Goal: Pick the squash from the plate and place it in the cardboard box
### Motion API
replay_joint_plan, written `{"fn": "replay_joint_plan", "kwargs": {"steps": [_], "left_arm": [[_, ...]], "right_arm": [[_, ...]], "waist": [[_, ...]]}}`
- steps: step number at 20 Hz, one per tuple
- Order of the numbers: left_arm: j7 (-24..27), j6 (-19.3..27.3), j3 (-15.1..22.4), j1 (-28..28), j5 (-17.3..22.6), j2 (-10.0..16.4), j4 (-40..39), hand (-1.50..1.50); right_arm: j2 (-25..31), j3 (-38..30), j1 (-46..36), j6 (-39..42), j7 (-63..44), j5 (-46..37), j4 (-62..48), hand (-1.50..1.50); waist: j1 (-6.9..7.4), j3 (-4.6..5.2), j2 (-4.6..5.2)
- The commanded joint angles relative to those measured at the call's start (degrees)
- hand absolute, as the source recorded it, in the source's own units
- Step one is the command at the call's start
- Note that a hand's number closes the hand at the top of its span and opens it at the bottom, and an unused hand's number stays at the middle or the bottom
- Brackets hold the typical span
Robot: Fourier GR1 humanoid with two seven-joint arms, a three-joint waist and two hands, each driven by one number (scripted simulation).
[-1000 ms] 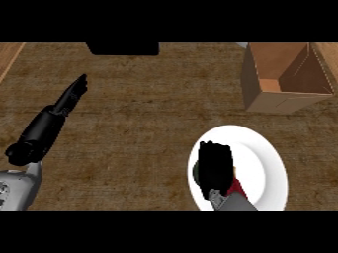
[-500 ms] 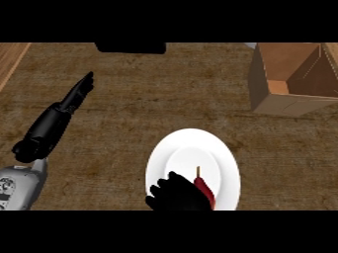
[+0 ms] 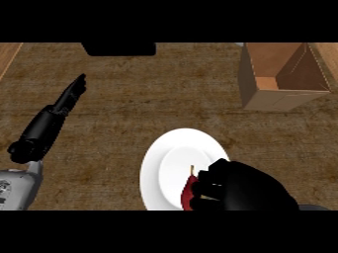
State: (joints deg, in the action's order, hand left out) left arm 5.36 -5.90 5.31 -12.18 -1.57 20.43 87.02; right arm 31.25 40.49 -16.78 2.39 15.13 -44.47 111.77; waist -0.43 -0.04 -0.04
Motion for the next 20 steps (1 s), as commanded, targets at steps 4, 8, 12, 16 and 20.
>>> {"fn": "replay_joint_plan", "kwargs": {"steps": [4, 8, 12, 16, 20], "left_arm": [[-2.63, -0.49, -0.78, -2.2, 0.51, -0.24, 0.04, 0.0], [2.0, -2.33, -1.64, 1.82, 0.82, 0.69, -0.17, 0.0], [-1.01, -1.09, 0.68, -0.38, -1.41, -1.1, 1.7, 0.0], [0.22, -0.32, 1.16, -1.8, -3.25, -3.12, -1.6, 0.0], [-2.69, -0.58, 1.68, -1.12, -2.54, -3.87, 2.91, 0.0]], "right_arm": [[0.29, -20.24, 1.03, 3.36, -6.15, 18.72, 1.37, 1.5], [-1.02, -27.65, -3.49, 3.96, -6.42, 21.61, -8.9, 1.5], [-0.32, -36.07, -14.95, 7.48, -7.04, 26.25, -22.0, 1.5], [-0.51, -36.07, -22.96, 7.32, -3.58, 21.13, -34.32, 1.5], [1.26, -32.34, -26.29, 6.7, 2.09, 13.45, -45.26, 1.5]], "waist": [[-0.55, 0.03, 0.1], [0.95, 0.05, 0.24], [1.93, 0.03, 0.42], [1.73, 0.05, 0.5], [2.64, 0.02, 0.59]]}}
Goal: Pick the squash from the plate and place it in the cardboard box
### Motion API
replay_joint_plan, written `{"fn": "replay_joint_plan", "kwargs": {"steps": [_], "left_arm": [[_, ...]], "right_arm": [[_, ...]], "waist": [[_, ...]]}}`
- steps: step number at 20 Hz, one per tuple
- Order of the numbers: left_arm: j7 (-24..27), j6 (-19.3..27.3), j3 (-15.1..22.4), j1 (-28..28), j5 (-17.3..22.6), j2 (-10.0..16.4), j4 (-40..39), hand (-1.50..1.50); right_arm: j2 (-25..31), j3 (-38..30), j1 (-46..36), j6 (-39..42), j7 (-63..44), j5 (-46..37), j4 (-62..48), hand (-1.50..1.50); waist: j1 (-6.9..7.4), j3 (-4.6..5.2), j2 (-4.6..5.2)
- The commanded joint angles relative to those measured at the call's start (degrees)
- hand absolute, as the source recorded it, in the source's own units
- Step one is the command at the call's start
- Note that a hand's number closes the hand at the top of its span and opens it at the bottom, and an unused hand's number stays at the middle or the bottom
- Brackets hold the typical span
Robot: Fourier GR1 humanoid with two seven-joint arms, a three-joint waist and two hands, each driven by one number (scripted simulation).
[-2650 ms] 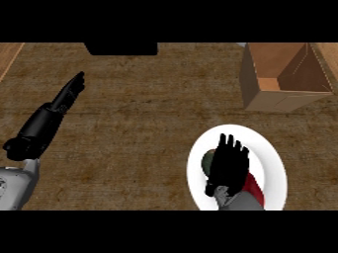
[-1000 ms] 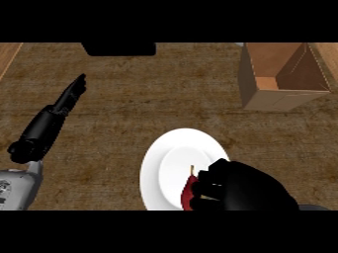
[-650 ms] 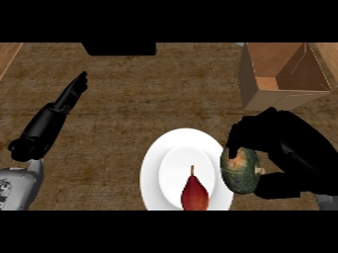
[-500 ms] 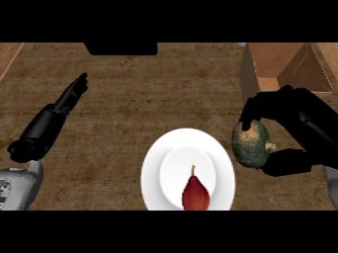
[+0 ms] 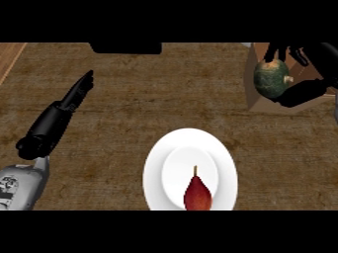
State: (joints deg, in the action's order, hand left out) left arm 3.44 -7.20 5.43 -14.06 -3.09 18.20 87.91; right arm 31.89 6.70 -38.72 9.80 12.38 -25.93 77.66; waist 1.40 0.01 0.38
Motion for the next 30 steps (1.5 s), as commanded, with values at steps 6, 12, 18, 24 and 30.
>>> {"fn": "replay_joint_plan", "kwargs": {"steps": [6, 12, 18, 24, 30], "left_arm": [[0.91, -0.38, 0.45, -1.43, -1.15, -1.21, -1.8, 0.0], [-0.62, -0.92, 0.57, -4.45, -1.07, -2.12, -2.65, 0.0], [2.95, -2.3, -1.26, -0.94, -0.93, 0.07, -1.9, 0.0], [1.31, -2.67, -1.59, -3.33, -0.28, -0.6, -3.27, 0.0], [1.51, -1.86, -1.45, -0.85, -0.8, -0.66, -1.57, 0.0]], "right_arm": [[5.16, 5.08, -10.24, 9.92, 8.7, -8.38, -24.78, 1.5], [7.57, 9.44, -16.69, 10.87, 18.14, -16.39, -39.7, 1.5], [5.14, 11.99, -18.7, 11.53, 30.55, -19.6, -50.72, -1.5], [2.65, 1.04, -22.22, 15.98, 38.94, -6.96, -54.05, -1.5], [-0.51, -14.78, -22.76, 27.4, 29.85, 11.76, -62.91, -1.5]], "waist": [[0.87, -0.01, 0.43], [1.57, -0.07, 0.84], [1.85, -0.09, 0.74], [1.58, -0.2, 0.94], [1.54, -0.2, 0.43]]}}
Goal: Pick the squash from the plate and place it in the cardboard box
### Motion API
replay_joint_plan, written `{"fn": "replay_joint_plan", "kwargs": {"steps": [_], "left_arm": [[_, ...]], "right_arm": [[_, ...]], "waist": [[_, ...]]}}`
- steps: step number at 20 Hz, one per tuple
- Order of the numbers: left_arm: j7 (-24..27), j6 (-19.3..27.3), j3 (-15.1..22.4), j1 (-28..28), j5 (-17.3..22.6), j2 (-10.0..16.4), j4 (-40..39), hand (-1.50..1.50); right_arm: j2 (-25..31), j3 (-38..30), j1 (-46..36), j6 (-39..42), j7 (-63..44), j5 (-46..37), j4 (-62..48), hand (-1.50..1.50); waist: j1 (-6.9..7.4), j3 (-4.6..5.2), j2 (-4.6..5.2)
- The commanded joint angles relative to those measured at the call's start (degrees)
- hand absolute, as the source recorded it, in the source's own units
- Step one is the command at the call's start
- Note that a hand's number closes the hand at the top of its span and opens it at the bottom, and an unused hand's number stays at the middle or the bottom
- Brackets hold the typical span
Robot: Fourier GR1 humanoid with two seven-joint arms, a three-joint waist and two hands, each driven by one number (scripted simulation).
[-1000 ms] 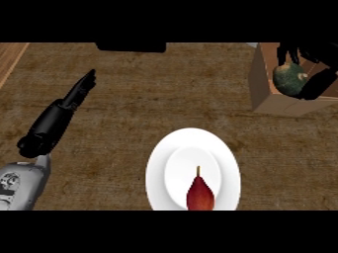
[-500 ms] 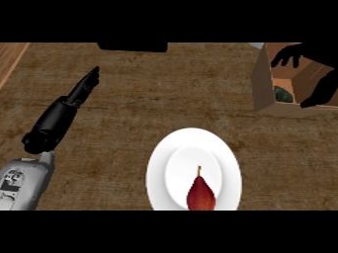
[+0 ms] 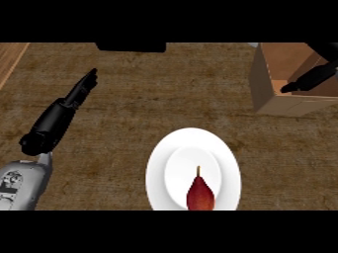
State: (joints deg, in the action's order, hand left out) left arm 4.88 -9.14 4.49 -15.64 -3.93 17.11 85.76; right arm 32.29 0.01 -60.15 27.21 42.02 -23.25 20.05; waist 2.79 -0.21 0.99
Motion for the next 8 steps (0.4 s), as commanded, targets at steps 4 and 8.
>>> {"fn": "replay_joint_plan", "kwargs": {"steps": [4, 8], "left_arm": [[0.72, -0.33, 0.46, 1.25, -0.41, 0.04, 0.99, 0.0], [0.79, -1.03, 0.61, 0.07, -0.11, -0.25, 1.1, 0.0]], "right_arm": [[3.43, -13.97, -3.76, 12.55, -7.8, 14.51, -11.31, -1.5], [5.77, -16.59, -4.79, 11.24, -10.47, 16.72, -13.05, -1.5]], "waist": [[0.9, 0.01, 0.54], [1.94, -0.07, 1.21]]}}
